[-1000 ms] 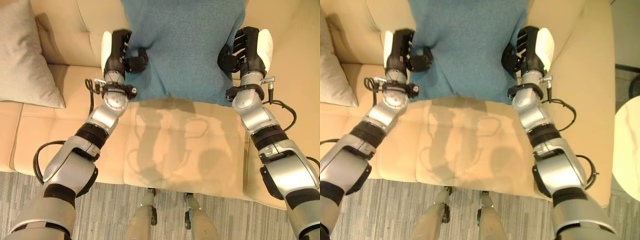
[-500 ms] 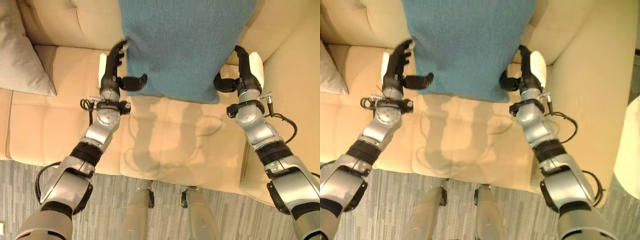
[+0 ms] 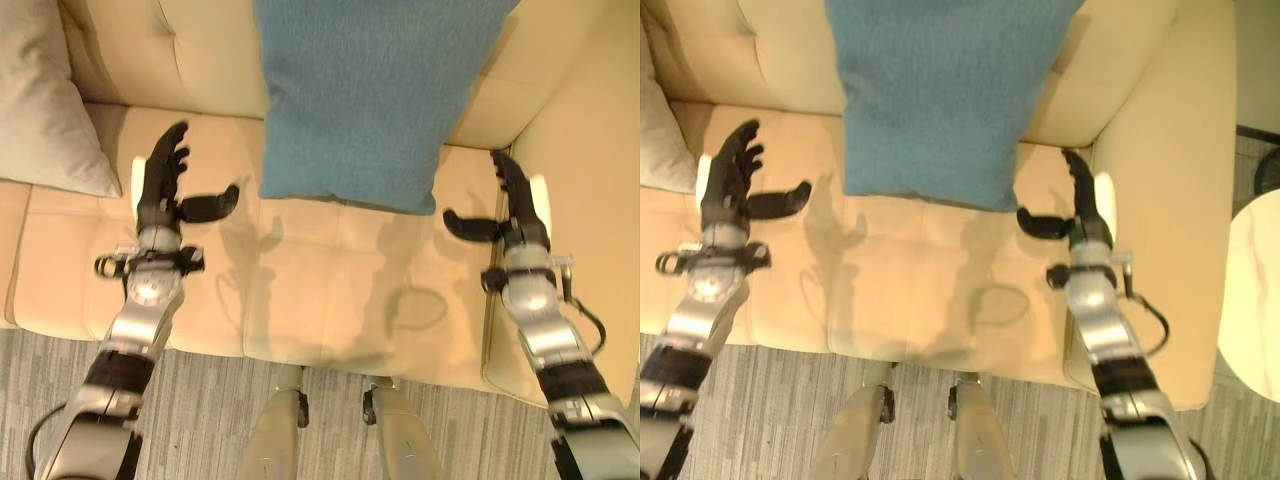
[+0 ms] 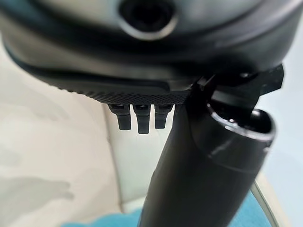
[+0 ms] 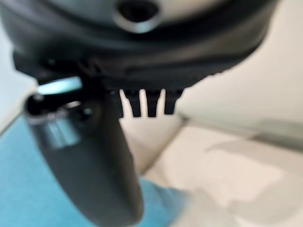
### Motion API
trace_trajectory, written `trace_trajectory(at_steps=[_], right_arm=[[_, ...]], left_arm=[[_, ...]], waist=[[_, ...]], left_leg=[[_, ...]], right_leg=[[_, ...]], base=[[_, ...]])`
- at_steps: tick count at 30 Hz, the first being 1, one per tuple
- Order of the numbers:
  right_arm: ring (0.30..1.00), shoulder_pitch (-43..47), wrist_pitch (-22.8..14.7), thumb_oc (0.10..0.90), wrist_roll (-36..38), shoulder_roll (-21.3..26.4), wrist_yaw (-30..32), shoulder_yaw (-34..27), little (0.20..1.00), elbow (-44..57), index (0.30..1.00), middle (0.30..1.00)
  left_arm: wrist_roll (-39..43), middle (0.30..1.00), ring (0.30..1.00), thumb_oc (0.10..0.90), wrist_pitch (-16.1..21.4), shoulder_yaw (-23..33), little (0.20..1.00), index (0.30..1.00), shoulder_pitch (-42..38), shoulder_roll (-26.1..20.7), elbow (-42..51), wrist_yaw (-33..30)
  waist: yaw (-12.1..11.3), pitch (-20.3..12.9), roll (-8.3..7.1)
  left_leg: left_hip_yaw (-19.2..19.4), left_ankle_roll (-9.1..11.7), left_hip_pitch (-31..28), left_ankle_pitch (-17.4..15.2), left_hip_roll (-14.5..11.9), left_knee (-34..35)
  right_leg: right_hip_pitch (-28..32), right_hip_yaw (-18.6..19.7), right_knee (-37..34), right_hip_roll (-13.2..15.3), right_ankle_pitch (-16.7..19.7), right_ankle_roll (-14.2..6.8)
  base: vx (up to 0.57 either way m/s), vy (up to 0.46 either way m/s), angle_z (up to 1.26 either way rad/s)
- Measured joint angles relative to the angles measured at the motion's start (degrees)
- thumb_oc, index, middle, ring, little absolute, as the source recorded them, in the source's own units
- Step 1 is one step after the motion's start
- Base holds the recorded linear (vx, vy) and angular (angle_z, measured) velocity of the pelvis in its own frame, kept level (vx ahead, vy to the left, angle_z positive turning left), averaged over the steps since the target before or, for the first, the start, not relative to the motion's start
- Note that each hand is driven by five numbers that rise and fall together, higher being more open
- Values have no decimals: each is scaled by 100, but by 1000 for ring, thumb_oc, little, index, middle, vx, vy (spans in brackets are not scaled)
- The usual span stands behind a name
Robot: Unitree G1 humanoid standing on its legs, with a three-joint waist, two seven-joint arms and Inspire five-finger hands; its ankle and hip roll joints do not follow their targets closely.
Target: Pick up all the scattered cushions and arrange them neatly on the sofa.
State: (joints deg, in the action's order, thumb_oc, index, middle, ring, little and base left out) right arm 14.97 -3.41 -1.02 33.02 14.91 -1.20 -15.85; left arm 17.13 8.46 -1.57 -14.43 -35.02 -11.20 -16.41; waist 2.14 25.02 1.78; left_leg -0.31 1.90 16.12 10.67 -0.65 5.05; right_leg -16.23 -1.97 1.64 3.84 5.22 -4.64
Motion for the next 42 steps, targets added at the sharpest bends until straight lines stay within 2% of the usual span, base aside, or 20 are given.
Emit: trace_trajectory(at_steps=[3, 4, 7, 10, 13, 18, 21, 22, 23, 24, 25, 26, 28, 29, 30, 31, 33, 35, 37, 42], right_arm=[[900, -1045, 19, 800, 16, -182, -231, -409, 900, -1, 900, 900], [900, -1422, 26, 800, 10, -349, -355, -489, 900, -143, 900, 900], [900, -1724, 34, 800, 3, -697, -578, -462, 900, -686, 900, 900], [900, -1853, -45, 800, -15, -1026, -788, -147, 900, -1254, 900, 900], [900, -2071, -38, 800, -26, -1221, -1099, 319, 900, -1773, 900, 900], [900, -2204, -154, 800, -232, -1284, -1095, 751, 900, -3007, 900, 900], [900, -2170, -157, 800, -369, -1253, -1026, 863, 900, -3552, 900, 900], [900, -1976, -181, 800, -441, -1279, -941, 978, 900, -3890, 900, 900], [900, -1911, -152, 800, -494, -1290, -937, 969, 900, -3953, 900, 900], [900, -1848, -142, 800, -526, -1295, -911, 970, 900, -3963, 900, 900], [900, -1834, -151, 800, -563, -1245, -871, 965, 900, -3973, 900, 900], [900, -1837, -148, 800, -570, -1177, -824, 965, 900, -3997, 900, 900], [900, -1844, -110, 800, -616, -1047, -799, 951, 900, -4014, 900, 900], [900, -1826, -103, 800, -679, -974, -767, 952, 900, -4044, 900, 900], [900, -1715, -88, 800, -722, -990, -760, 948, 900, -4210, 900, 900], [900, -1600, -82, 800, -743, -972, -757, 976, 900, -4266, 900, 900], [900, -1508, -101, 800, -754, -998, -734, 980, 900, -4243, 900, 900], [900, -1451, -78, 800, -770, -1142, -726, 997, 900, -4298, 900, 900], [900, -1442, -44, 800, -775, -1268, -713, 1028, 900, -4466, 900, 900], [900, -1509, 71, 800, -888, -1525, -723, 1205, 900, -4570, 900, 900]], left_arm=[[-380, 900, 900, 800, -7, 285, 900, 900, 1269, 346, 51, 255], [-501, 900, 900, 800, -40, 440, 900, 900, 1861, 664, -22, 450], [-612, 900, 900, 800, -134, 413, 900, 900, 2366, 1149, -678, 732], [-622, 900, 900, 800, -194, 424, 900, 900, 2735, 1759, -1550, 939], [-795, 900, 900, 800, -531, 0, 900, 900, 3088, 1798, -2319, 1220], [-1216, 900, 900, 800, -446, -409, 900, 900, 2930, 1885, -3533, 1217], [-1443, 900, 900, 800, -378, -510, 900, 900, 2620, 1886, -3959, 1106], [-1516, 900, 900, 800, -383, -513, 900, 900, 2353, 1859, -4262, 1046], [-1527, 900, 900, 800, -388, -500, 900, 900, 2222, 1864, -4320, 1038], [-1550, 900, 900, 800, -377, -483, 900, 900, 2109, 1849, -4285, 1033], [-1556, 900, 900, 800, -376, -486, 900, 900, 2138, 1849, -4307, 1025], [-1554, 900, 900, 800, -376, -497, 900, 900, 2097, 1888, -4363, 1022], [-1553, 900, 900, 800, -384, -520, 900, 900, 2081, 1989, -4510, 970], [-1551, 900, 900, 800, -377, -535, 900, 900, 1945, 2055, -4486, 929], [-1549, 900, 900, 800, -375, -550, 900, 900, 1811, 2093, -4488, 909], [-1550, 900, 900, 800, -376, -595, 900, 900, 1769, 2151, -4489, 885], [-1551, 900, 900, 800, -371, -736, 900, 900, 1689, 2163, -4493, 876], [-1551, 900, 900, 800, -373, -815, 900, 900, 1579, 2180, -4506, 855], [-1552, 900, 900, 800, -372, -913, 900, 900, 1645, 2172, -4572, 831], [-1552, 900, 900, 800, -386, -893, 900, 900, 1734, 2024, -5082, 820]], waist=[[19, -133, 73], [61, -363, 78], [90, -749, 36], [163, -1076, -71], [144, -1424, -195], [46, -1626, -196], [-40, -1625, -9], [40, -1633, -115], [40, -1579, -232], [17, -1500, -466], [58, -1524, -587], [146, -1534, -560], [263, -1595, -384], [370, -1621, -314], [369, -1626, -276], [348, -1635, -170], [448, -1679, -94], [510, -1672, -328], [489, -1701, -520], [414, -1648, -709]], left_leg=[[4, -20, -337, -104, 5, 1], [17, -26, -416, -145, 4, 1], [15, -20, -563, -178, -43, 0], [76, 57, -873, -255, -96, 1], [110, 120, -1125, -385, -232, 3], [-164, 260, -1129, -288, -357, -81], [-350, 463, -750, -162, -456, -291], [-327, 1238, -610, 32, -401, -184], [-282, 1216, -537, -56, -293, -465], [-159, 610, -487, -522, -25, -1254], [-67, 472, -631, -1023, 154, -2046], [-2, 368, -862, -1243, 144, -2336], [-8, 292, -1404, -1422, 31, -2221], [-18, 393, -1675, -1522, 46, -1857], [-5, 260, -1657, -1771, 44, -1893], [-32, 117, -1691, -1910, -5, -1712], [-45, -1, -1783, -2027, -20, -1258], [-36, -214, -1991, -1634, 261, -639], [58, -334, -1987, -1476, 581, -579], [212, -434, -1971, -1427, 752, -716]], right_leg=[[424, -11, -192, 5, -45, -30], [576, -7, -358, 1, -37, -22], [814, -23, -536, -45, -36, -21], [1177, 8, -687, -101, -74, -53], [1412, 51, -692, -238, -195, 77], [1571, -174, -678, -377, -239, 169], [1225, -362, -355, -558, -241, 446], [965, -510, -243, -380, -211, 785], [909, -544, -288, -233, -129, 841], [877, -514, -308, 34, 9, 877], [899, -425, -414, 218, 117, 810], [929, -414, -427, 241, 129, 797], [972, -415, -394, 204, 80, 694], [853, -405, -351, 241, 163, 560], [751, -421, -348, 271, 363, 550], [709, -421, -296, 184, 349, 369], [580, -429, -280, 194, 446, 266], [420, -395, -230, 439, 435, 45], [298, -383, -180, 775, 619, -230], [262, -382, -72, 978, 596, -622]], base=[[27, -21, -1], [12, -30, -4], [21, -58, 0], [16, -87, -8], [-48, -90, -7], [-203, -107, 29], [-264, -44, 30], [-181, 17, 27], [-175, 16, 26], [-128, 37, 6], [-44, 51, 1], [-50, 50, 12], [-166, 141, 23], [-286, 219, 12], [-307, 224, -11], [-169, 129, -24], [-183, 131, 4], [-362, 231, 8], [-339, 188, -14], [-264, 100, -10]])
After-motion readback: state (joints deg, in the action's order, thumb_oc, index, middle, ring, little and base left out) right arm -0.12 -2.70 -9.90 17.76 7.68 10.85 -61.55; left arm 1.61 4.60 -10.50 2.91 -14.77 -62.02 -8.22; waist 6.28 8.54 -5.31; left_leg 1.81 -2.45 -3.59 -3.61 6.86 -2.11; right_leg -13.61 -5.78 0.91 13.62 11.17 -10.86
